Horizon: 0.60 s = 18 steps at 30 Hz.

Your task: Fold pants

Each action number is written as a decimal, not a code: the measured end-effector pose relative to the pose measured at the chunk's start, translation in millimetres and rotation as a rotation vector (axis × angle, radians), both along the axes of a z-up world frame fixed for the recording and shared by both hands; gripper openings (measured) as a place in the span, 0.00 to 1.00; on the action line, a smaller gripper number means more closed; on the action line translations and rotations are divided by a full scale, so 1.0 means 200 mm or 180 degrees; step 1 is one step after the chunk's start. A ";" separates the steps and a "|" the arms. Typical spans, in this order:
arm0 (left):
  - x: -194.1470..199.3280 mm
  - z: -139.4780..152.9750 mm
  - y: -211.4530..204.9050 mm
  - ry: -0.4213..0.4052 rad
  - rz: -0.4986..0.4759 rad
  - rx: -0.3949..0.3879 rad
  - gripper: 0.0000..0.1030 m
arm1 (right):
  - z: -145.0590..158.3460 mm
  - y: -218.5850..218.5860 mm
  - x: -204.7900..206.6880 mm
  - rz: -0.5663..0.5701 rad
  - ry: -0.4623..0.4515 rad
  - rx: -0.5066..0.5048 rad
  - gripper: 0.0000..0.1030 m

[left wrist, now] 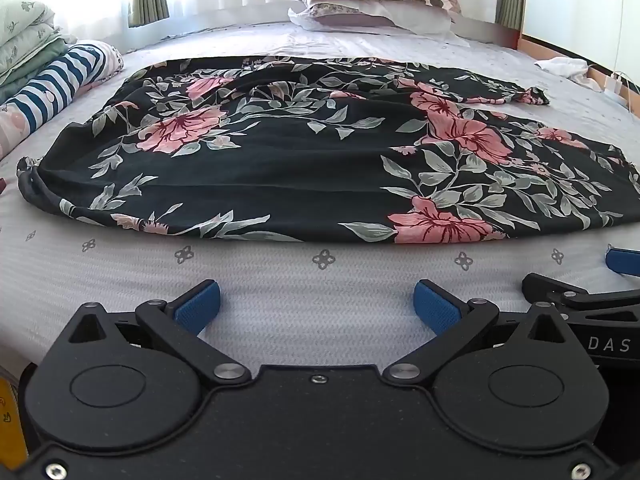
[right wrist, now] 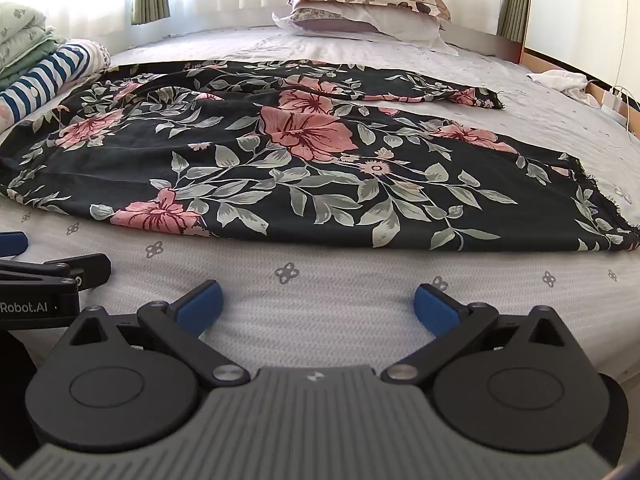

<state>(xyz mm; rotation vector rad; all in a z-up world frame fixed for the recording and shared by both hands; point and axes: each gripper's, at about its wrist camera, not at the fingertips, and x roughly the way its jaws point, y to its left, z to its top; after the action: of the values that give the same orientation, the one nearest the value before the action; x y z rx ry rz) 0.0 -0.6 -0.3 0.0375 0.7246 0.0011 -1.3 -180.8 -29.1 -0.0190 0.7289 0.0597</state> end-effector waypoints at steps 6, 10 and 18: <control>0.00 0.00 0.00 0.0027 0.0003 -0.0043 1.00 | 0.00 0.00 0.00 0.0000 0.0001 -0.0007 1.00; 0.00 0.00 0.00 0.0029 0.0002 -0.0048 1.00 | 0.00 0.00 0.00 0.0000 0.0000 -0.0007 1.00; 0.00 0.00 0.00 0.0033 0.0003 -0.0051 1.00 | 0.00 0.00 0.00 0.0000 -0.0001 -0.0008 1.00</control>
<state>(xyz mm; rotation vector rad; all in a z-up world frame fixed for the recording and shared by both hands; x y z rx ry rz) 0.4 -0.1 -0.1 0.0219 0.7350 -0.0039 -1.4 -180.5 -29.2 -0.0215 0.7286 0.0587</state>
